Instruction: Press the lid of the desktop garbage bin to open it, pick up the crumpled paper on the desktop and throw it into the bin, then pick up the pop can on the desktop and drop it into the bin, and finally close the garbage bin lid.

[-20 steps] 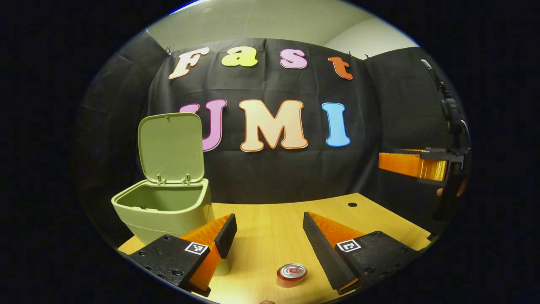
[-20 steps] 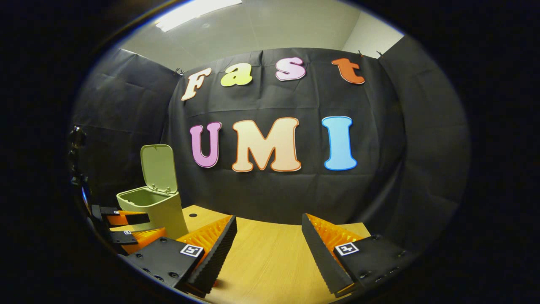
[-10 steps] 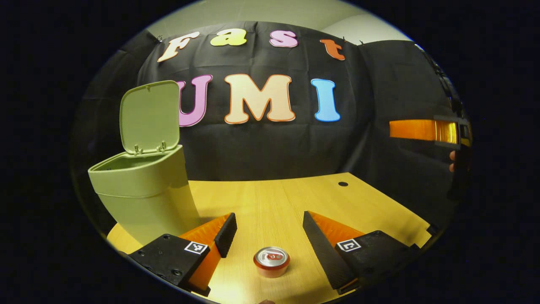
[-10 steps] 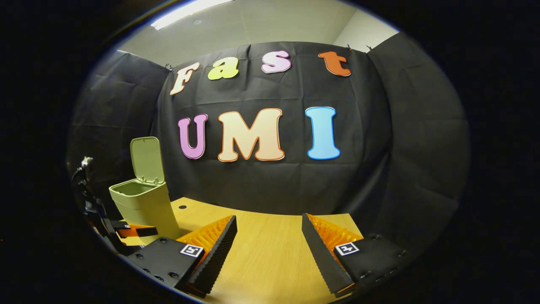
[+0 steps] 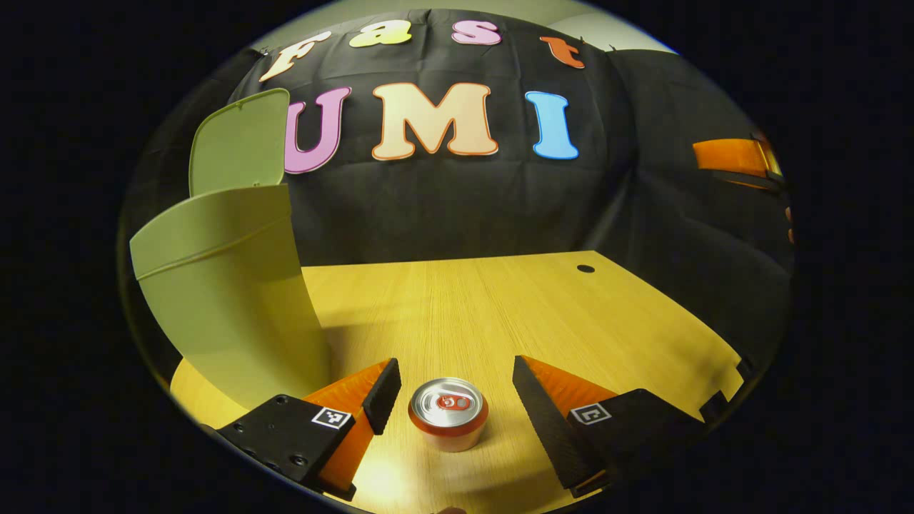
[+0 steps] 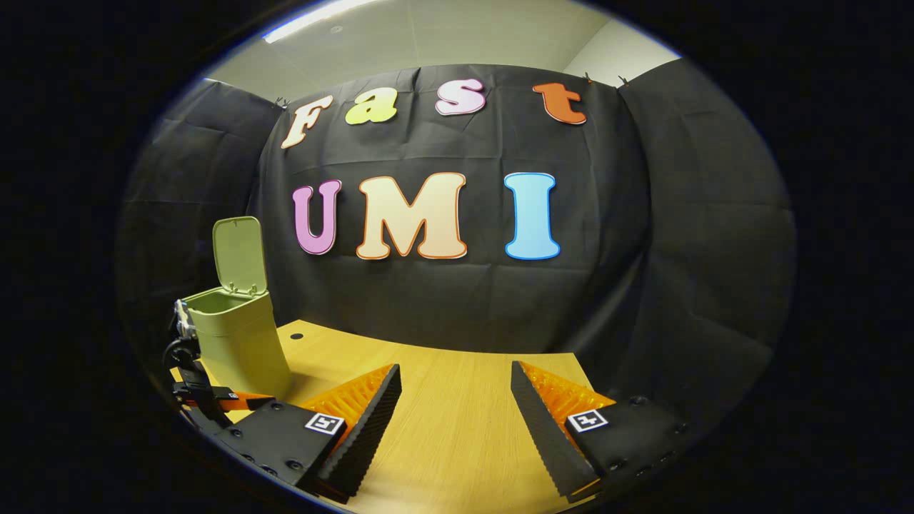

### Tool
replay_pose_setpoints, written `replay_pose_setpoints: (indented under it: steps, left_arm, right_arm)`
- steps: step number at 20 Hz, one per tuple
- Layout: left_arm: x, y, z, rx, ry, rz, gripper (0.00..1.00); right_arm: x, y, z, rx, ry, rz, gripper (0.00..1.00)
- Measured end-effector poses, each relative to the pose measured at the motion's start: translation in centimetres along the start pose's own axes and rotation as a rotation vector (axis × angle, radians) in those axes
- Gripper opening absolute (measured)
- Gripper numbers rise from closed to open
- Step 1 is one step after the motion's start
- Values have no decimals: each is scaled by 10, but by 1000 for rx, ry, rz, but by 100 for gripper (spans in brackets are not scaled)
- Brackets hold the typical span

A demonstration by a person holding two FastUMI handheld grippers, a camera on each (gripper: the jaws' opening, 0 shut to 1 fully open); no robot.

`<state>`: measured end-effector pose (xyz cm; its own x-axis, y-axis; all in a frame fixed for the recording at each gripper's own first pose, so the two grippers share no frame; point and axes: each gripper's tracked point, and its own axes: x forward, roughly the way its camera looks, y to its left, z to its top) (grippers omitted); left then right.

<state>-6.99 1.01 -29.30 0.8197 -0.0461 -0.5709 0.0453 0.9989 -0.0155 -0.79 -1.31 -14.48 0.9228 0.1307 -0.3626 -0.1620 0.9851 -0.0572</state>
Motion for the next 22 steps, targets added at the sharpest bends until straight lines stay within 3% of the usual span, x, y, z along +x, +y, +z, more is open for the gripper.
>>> replay_pose_setpoints:
  steps: [10, 11, 13, 22]
  left_arm:
    - [13, -1, -52, 32, 119, -13, 95]
    - [13, 0, -51, 35, 120, -20, 94]
    - [8, 4, -48, 36, 117, -28, 79]
    - [-4, 7, 39, 69, -35, -31, 78]
  right_arm:
    - [-14, -10, -11, -20, 32, -41, 97]
    - [-15, -10, -11, -27, 31, -43, 98]
    - [-17, -12, -8, -32, 21, -48, 97]
    - [-21, -1, -10, 16, 3, -31, 99]
